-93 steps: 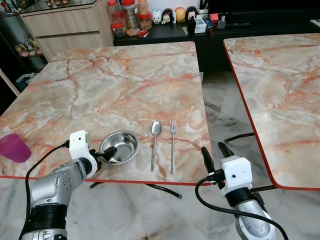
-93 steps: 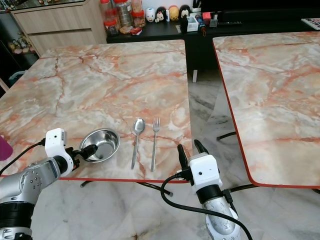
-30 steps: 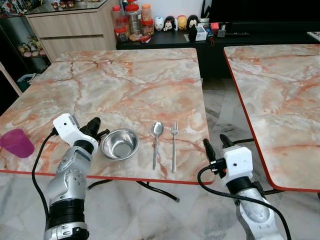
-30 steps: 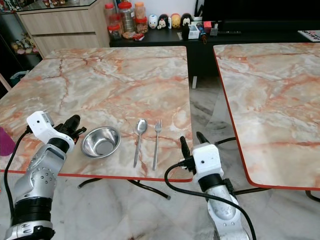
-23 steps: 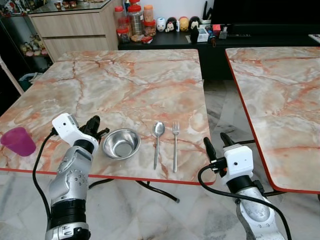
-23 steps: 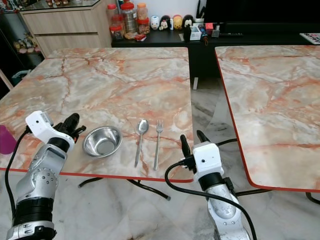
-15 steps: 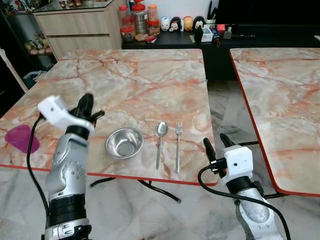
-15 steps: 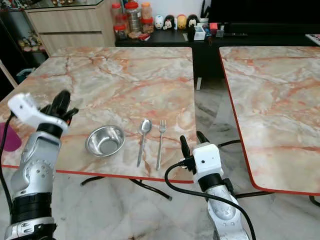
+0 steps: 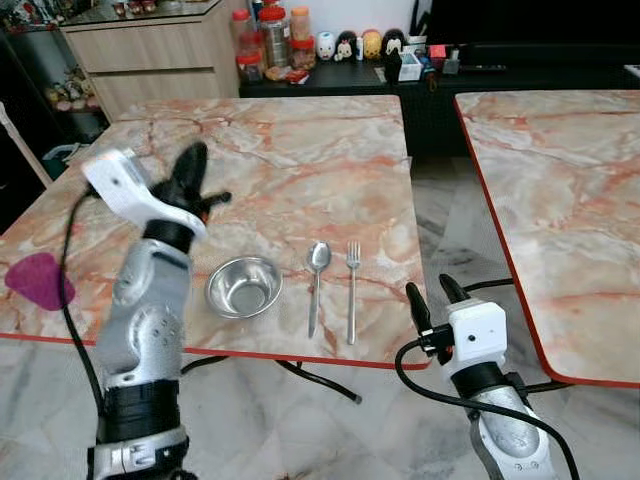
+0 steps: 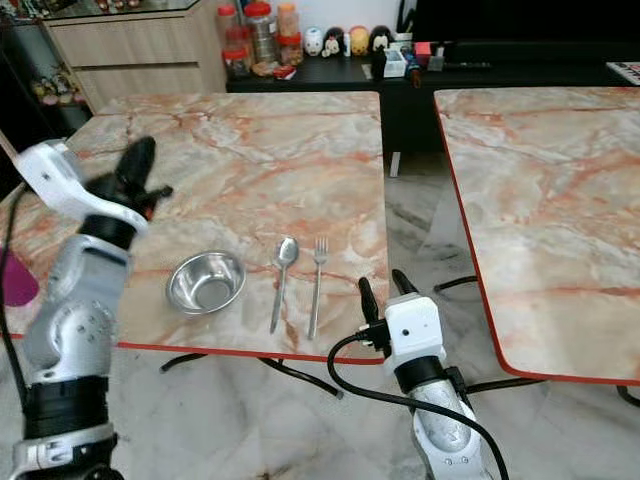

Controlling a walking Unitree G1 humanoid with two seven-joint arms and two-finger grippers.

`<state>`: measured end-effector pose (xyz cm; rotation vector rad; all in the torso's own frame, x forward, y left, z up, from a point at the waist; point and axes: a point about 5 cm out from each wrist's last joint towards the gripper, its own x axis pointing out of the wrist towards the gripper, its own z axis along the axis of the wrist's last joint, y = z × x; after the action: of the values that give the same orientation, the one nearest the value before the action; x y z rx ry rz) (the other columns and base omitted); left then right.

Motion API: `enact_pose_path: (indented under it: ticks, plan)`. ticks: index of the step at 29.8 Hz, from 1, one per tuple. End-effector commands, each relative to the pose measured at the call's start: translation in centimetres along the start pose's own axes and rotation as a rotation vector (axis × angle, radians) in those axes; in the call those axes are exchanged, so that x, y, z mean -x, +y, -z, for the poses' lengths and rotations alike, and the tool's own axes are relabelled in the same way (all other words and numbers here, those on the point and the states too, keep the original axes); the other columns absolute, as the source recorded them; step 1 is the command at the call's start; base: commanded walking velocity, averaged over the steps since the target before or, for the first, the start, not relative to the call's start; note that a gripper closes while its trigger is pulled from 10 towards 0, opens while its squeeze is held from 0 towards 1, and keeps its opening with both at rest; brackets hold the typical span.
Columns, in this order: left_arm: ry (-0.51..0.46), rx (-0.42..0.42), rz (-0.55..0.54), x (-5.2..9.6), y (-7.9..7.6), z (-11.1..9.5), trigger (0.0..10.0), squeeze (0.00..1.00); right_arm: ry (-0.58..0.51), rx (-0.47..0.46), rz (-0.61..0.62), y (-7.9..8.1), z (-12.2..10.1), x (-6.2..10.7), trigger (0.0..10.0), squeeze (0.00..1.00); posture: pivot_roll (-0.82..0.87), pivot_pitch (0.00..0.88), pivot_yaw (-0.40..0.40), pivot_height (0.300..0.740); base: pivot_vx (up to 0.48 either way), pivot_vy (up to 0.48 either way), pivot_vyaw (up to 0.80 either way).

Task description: Setting the table

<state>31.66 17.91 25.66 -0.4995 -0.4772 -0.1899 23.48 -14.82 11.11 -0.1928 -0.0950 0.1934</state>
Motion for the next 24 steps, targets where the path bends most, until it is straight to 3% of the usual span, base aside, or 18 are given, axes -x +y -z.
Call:
enact_pose_path:
  ticks: [1,3,6,10,17,24]
  plan:
    - [-0.009,-0.003,0.009,-0.1,-0.3,-0.5,10.0,0.0,-0.004,-0.012,-0.005,0.2,-0.3,0.1,10.0,0.0,-0.07,0.087,0.101,0.74,0.0,0.0,0.0]
    - [-0.008,-0.003,0.008,0.0,-0.3,-0.5,10.0,0.0,-0.004,-0.012,-0.005,0.2,-0.3,0.1,10.0,0.0,-0.07,0.087,0.101,0.74,0.0,0.0,0.0]
    - [0.062,-0.129,-0.088,1.1,1.2,1.4,10.0,0.0,-0.049,-0.031,0.027,-0.3,-1.3,-1.1,10.0,0.0,-0.06,0.076,0.101,0.74,0.0,0.0,0.0]
    - [0.077,-0.227,-0.121,1.9,1.9,1.9,10.0,0.0,-0.082,-0.047,0.039,-0.8,-2.0,-2.0,10.0,0.0,-0.03,0.068,0.098,0.74,0.0,0.0,0.0]
    - [0.088,-0.288,-0.1,2.4,1.3,2.6,10.0,0.0,-0.157,-0.075,0.107,-2.6,-4.2,-3.3,10.0,0.0,-0.06,0.071,0.09,0.74,0.0,0.0,0.0]
    - [0.091,-0.316,-0.112,2.7,1.5,2.9,10.0,0.0,-0.166,-0.063,0.092,-2.6,-4.5,-3.4,10.0,0.0,-0.06,0.101,0.089,0.74,0.0,0.0,0.0]
